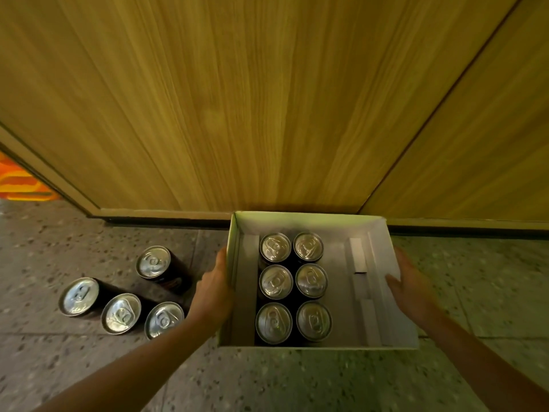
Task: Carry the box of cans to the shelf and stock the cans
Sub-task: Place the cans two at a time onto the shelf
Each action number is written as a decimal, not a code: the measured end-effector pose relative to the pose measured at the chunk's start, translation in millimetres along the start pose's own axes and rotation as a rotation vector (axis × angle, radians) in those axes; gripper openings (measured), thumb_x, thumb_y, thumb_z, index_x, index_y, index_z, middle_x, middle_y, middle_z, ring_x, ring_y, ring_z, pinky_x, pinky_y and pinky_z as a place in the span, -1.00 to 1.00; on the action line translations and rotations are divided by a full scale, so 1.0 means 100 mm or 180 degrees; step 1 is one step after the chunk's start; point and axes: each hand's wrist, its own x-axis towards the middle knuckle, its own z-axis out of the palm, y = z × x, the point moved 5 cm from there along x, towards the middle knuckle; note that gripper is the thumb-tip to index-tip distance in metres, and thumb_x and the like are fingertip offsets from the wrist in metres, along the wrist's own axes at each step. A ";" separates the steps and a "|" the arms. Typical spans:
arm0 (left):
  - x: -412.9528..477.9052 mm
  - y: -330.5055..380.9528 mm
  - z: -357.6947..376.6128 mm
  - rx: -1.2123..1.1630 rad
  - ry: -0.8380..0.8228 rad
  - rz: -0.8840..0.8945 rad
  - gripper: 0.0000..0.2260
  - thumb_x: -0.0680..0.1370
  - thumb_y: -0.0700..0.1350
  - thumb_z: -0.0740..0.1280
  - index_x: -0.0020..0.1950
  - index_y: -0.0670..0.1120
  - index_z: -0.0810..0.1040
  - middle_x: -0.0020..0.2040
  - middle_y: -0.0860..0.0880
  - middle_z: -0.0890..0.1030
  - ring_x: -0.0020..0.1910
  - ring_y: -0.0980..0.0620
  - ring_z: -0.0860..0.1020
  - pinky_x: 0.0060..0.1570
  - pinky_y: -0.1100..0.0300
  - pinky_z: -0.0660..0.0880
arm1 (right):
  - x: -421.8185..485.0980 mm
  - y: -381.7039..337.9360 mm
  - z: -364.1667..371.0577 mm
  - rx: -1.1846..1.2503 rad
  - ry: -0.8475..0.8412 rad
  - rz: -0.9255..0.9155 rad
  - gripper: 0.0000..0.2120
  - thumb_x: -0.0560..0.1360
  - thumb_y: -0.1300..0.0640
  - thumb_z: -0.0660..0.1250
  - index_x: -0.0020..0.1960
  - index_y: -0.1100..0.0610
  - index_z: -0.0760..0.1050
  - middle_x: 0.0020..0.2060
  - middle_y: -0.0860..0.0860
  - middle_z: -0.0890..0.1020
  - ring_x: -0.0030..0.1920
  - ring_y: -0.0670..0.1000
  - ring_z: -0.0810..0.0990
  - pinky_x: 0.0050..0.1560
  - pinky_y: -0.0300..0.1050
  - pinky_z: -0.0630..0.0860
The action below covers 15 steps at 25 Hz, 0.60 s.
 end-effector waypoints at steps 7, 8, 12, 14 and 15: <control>-0.07 -0.08 0.05 0.0084 -0.0232 -0.0111 -0.35 0.55 -0.25 0.20 0.51 0.00 -0.11 0.26 -0.26 0.50 0.16 -0.21 0.54 0.18 -0.12 0.49 | -0.04 -0.01 0.04 0.0016 -0.0163 0.0124 -0.40 0.48 0.29 0.25 0.45 0.16 0.08 0.37 0.23 0.34 0.30 0.26 0.39 0.27 0.16 0.35; -0.09 -0.03 0.03 0.0097 -0.0123 0.0059 -0.30 0.54 -0.22 0.23 0.51 0.00 -0.16 0.36 -0.25 0.41 0.27 -0.20 0.46 0.26 -0.12 0.42 | -0.06 -0.10 -0.03 -0.0004 0.0097 0.0050 -0.38 0.48 0.22 0.28 0.45 0.15 0.07 0.38 0.21 0.33 0.31 0.25 0.37 0.26 0.18 0.35; -0.05 0.42 -0.01 0.0108 0.0638 0.1075 -0.27 0.45 0.02 0.37 0.49 -0.04 0.04 0.45 -0.04 0.27 0.40 -0.03 0.29 0.35 0.04 0.28 | -0.10 -0.82 0.06 -0.0103 0.0193 -0.0828 -0.35 0.42 -0.08 0.33 0.40 0.12 0.20 0.32 0.12 0.43 0.28 0.13 0.42 0.22 0.04 0.39; 0.15 0.46 0.19 -0.0331 0.0009 0.0596 -0.32 0.39 -0.02 0.43 0.42 -0.03 0.19 0.38 -0.07 0.36 0.30 -0.05 0.40 0.25 0.09 0.38 | -0.03 -1.02 0.50 0.0011 -0.0921 -0.0531 -0.25 0.39 -0.07 0.37 0.44 0.07 0.07 0.40 0.07 0.33 0.35 0.10 0.35 0.29 0.01 0.35; 0.23 0.45 0.28 -0.0655 -0.0295 0.0271 -0.36 0.36 -0.07 0.45 0.37 -0.03 0.24 0.34 -0.11 0.40 0.24 -0.06 0.45 0.21 0.06 0.43 | 0.02 -1.06 0.66 0.0091 -0.1261 -0.0354 -0.21 0.37 -0.01 0.40 0.45 0.06 0.04 0.40 0.09 0.32 0.34 0.11 0.36 0.27 -0.01 0.37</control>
